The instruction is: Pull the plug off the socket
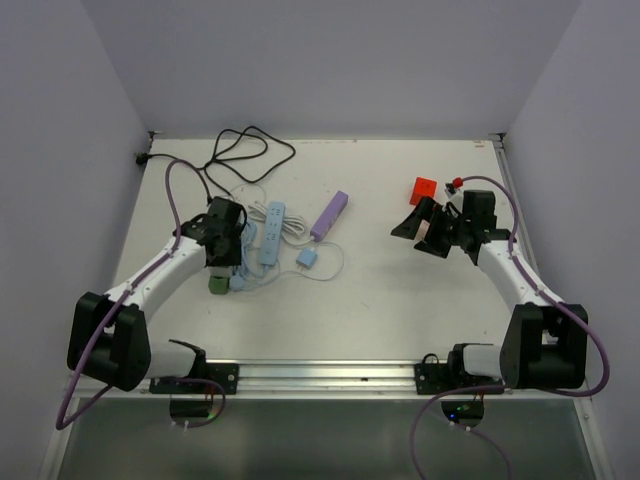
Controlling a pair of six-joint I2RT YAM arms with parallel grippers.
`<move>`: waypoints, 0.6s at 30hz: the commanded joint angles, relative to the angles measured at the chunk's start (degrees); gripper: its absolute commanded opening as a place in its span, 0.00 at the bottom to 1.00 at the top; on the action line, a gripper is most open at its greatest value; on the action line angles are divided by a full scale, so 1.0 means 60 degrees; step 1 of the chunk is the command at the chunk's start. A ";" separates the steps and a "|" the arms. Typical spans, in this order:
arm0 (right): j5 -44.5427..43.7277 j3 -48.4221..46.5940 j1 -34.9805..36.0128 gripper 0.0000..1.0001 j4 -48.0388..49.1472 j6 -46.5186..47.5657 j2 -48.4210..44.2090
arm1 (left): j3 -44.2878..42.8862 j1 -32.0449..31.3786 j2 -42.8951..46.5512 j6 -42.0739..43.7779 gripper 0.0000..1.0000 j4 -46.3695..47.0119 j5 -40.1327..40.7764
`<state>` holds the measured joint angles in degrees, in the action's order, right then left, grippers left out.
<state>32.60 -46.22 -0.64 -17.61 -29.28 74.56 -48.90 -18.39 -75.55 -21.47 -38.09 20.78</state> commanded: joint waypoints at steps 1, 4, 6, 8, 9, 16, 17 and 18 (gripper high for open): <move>0.0162 -0.0178 0.0034 0.99 0.0136 0.0192 -0.0372 | -0.0901 0.0004 0.0110 0.0034 0.00 0.0385 -0.0138; 0.0279 -0.0178 0.0281 0.96 0.0268 0.0207 -0.0460 | -0.1180 0.0033 0.0373 0.0034 0.00 0.0473 -0.0152; 0.0294 -0.0178 0.0458 0.94 0.0297 0.0265 -0.0474 | -0.1282 0.0048 0.0608 -0.0009 0.00 0.0561 -0.0181; 0.0309 -0.0193 0.0561 0.92 0.0312 0.0280 -0.0431 | -0.1297 0.0048 0.0682 -0.0024 0.00 0.0693 -0.0210; 0.0309 -0.0193 0.0620 0.92 0.0312 0.0294 -0.0430 | -0.1297 0.0048 0.0668 -0.0024 0.00 0.0693 -0.0167; 0.0105 -0.0368 0.1278 0.88 0.0196 0.0601 -0.0416 | -0.0463 0.0063 0.1150 -0.0507 0.00 0.0884 0.1223; 0.0031 -0.0441 0.1511 0.88 0.0152 0.0704 -0.0372 | -0.0390 0.0048 0.1281 -0.0537 0.00 0.0855 0.1573; 0.0016 -0.0471 0.1586 0.88 0.0137 0.0719 -0.0328 | -0.0404 0.0048 0.1326 -0.0537 0.00 0.0854 0.1664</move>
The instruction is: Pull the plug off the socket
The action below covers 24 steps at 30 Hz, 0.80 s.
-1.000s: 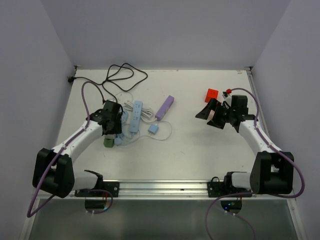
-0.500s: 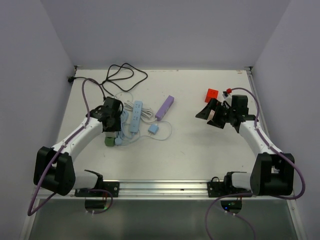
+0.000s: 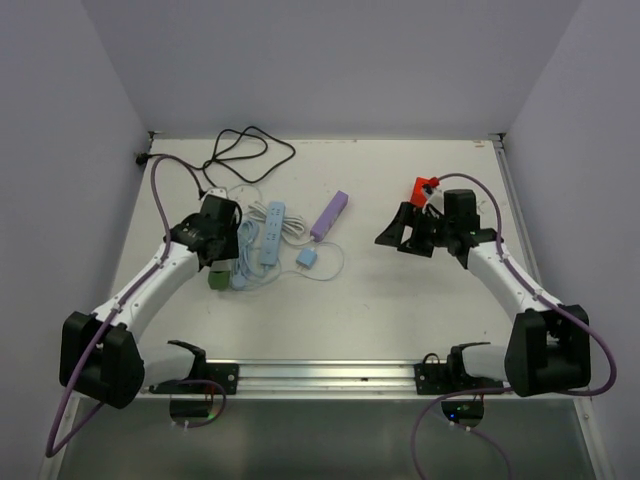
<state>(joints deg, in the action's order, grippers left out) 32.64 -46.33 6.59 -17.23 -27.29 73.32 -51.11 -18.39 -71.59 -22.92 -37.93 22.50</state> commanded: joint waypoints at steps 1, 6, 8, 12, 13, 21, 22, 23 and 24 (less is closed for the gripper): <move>0.0023 -0.0482 0.0439 0.88 0.0017 0.0417 -0.0091 | -0.0065 0.0048 0.0696 -0.0268 0.00 0.0756 0.1464; -0.0094 -0.0541 0.0513 0.88 -0.0131 0.0490 0.0041 | -0.0124 0.0019 0.0332 -0.0325 0.00 0.0522 0.2005; -0.0167 -0.0555 0.0498 0.88 -0.0204 0.0491 0.0041 | -0.0109 -0.0054 0.0170 -0.0341 0.00 0.0492 0.2065; -0.0196 -0.0570 0.0528 0.88 -0.0262 0.0549 0.0085 | -0.0649 -0.0725 -0.0429 -0.0720 0.00 -0.0339 0.3597; -0.0225 -0.0570 0.0542 0.87 -0.0248 0.0549 0.0128 | -0.0767 -0.0888 -0.0533 -0.0939 0.00 -0.0473 0.3835; -0.0343 -0.0643 0.0586 0.87 -0.0380 0.0608 0.0217 | -0.1061 -0.1621 -0.0812 -0.1234 0.00 -0.0986 0.4699; -0.0343 -0.0658 0.0557 0.87 -0.0409 0.0608 0.0231 | -0.1105 -0.1666 -0.0856 -0.1379 0.00 -0.1103 0.4760; -0.0343 -0.0672 0.0571 0.87 -0.0409 0.0593 0.0289 | -0.1178 -0.1710 -0.0914 -0.1468 0.00 -0.1221 0.4717; -0.0314 -0.0673 0.0572 0.87 -0.0409 0.0607 0.0275 | -0.1164 -0.1724 -0.0929 -0.1469 0.00 -0.1106 0.4209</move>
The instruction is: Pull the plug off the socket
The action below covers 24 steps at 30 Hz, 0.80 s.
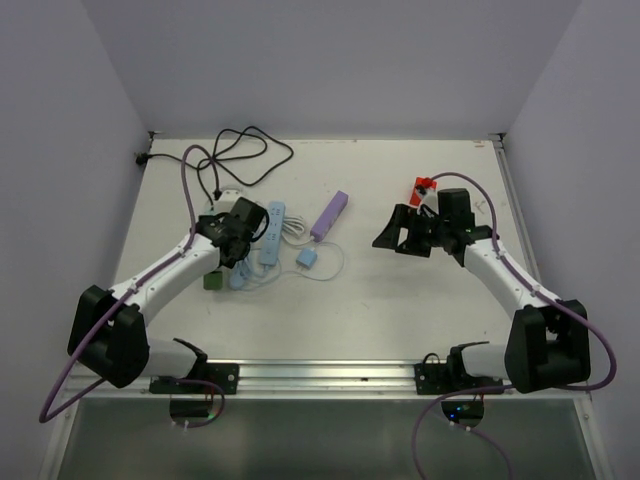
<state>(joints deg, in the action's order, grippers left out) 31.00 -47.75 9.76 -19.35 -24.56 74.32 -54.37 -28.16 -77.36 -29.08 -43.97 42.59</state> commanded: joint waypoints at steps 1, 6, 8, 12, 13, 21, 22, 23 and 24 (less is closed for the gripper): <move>-0.0011 -0.0436 0.0043 0.86 -0.0041 0.0152 0.0122 | -0.0592 -0.0067 0.0105 -0.0282 0.00 0.0104 0.0421; -0.0026 -0.0421 0.0058 0.86 -0.0114 0.0182 0.0020 | 0.0081 0.1275 0.0823 0.0159 0.00 0.2007 -0.4452; 0.0018 -0.0407 0.0043 0.86 -0.0143 0.0182 -0.0009 | 0.0010 0.1485 0.0649 0.0203 0.00 0.1981 -0.4622; 0.0369 -0.0245 0.0379 0.83 0.0353 0.0050 -0.0185 | -0.0035 0.1647 0.0647 0.0218 0.00 0.1952 -0.5151; 0.0384 -0.0245 0.0728 0.83 0.0442 0.0064 -0.0156 | -0.0050 0.1647 0.0662 0.0218 0.00 0.1937 -0.5034; -0.0490 0.0692 0.3189 0.79 0.3718 -0.2248 -0.0566 | -0.0313 0.1735 0.0823 0.0115 0.00 0.1834 -0.4960; -0.0872 0.0707 0.4077 0.76 0.4391 -0.2439 -0.0465 | -0.0284 0.1735 0.0838 0.0101 0.00 0.1863 -0.4945; -0.1615 0.0721 0.4521 0.74 0.4746 -0.2847 -0.0362 | -0.0284 0.1749 0.0838 0.0086 0.00 0.1907 -0.4916; -0.1883 0.0736 0.4932 0.72 0.5170 -0.3083 -0.0202 | -0.0270 0.1749 0.0824 0.0101 0.00 0.1951 -0.4901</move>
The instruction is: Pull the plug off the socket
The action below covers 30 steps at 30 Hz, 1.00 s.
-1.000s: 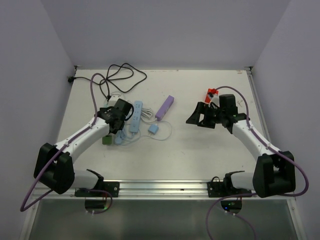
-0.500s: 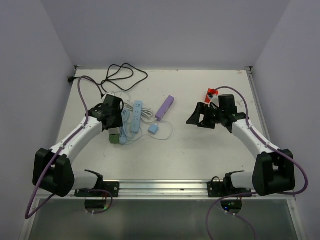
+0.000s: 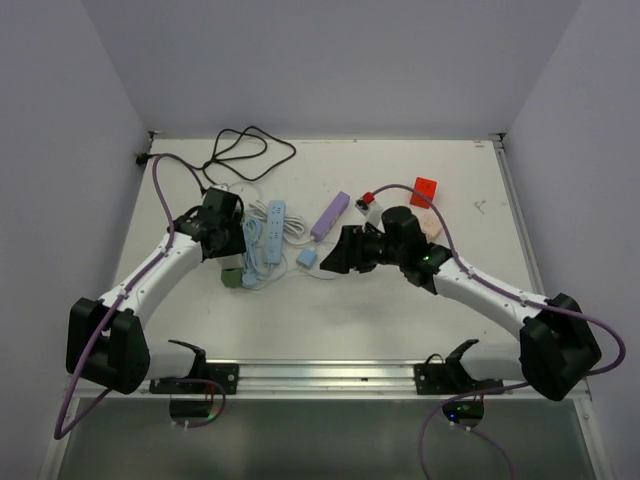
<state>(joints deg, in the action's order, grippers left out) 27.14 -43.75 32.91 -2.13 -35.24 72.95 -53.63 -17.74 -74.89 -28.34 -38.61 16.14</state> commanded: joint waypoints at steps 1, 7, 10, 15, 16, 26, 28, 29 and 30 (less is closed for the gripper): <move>-0.1488 0.0084 0.1774 0.69 0.3231 -0.1550 0.0218 | -0.0408 0.0012 0.0383 -0.0023 0.00 0.1059 -0.0464; -0.2588 -0.0573 0.3813 0.46 0.5891 -0.2563 0.2399 | -0.0393 0.0012 0.0294 0.0050 0.00 0.1118 -0.0493; -0.3130 -0.1204 0.4561 0.30 0.6637 -0.2797 0.3469 | -0.0423 0.0012 0.0353 0.0196 0.00 0.1103 -0.0406; -0.3876 -0.1922 0.5164 0.22 0.7926 -0.2988 0.5021 | -0.0379 0.0012 0.0412 0.0328 0.00 0.1088 -0.0259; -0.4009 -0.2024 0.5194 0.21 0.8073 -0.3003 0.5228 | -0.0350 0.0012 0.0412 0.0357 0.00 0.1103 -0.0259; -0.4961 -0.3414 0.5238 0.16 0.9173 -0.3647 0.7380 | -0.0320 0.0012 0.0690 0.0519 0.00 0.1176 -0.0332; -0.5064 -0.3650 0.5238 0.16 0.9174 -0.3677 0.7660 | -0.0349 0.0012 0.0734 0.0563 0.00 0.1162 -0.0346; -0.5210 -0.3811 0.5238 0.16 0.9159 -0.3677 0.7879 | -0.0364 0.0012 0.0749 0.0577 0.00 0.1176 -0.0346; -0.5313 -0.3841 0.5238 0.16 0.9260 -0.3677 0.7983 | -0.0350 0.0012 0.0734 0.0592 0.00 0.1162 -0.0375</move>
<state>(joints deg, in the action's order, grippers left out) -0.69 -63.79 64.45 48.47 -56.49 119.07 -53.63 -17.74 -73.25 -26.02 -37.80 16.10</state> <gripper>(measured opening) 0.166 0.601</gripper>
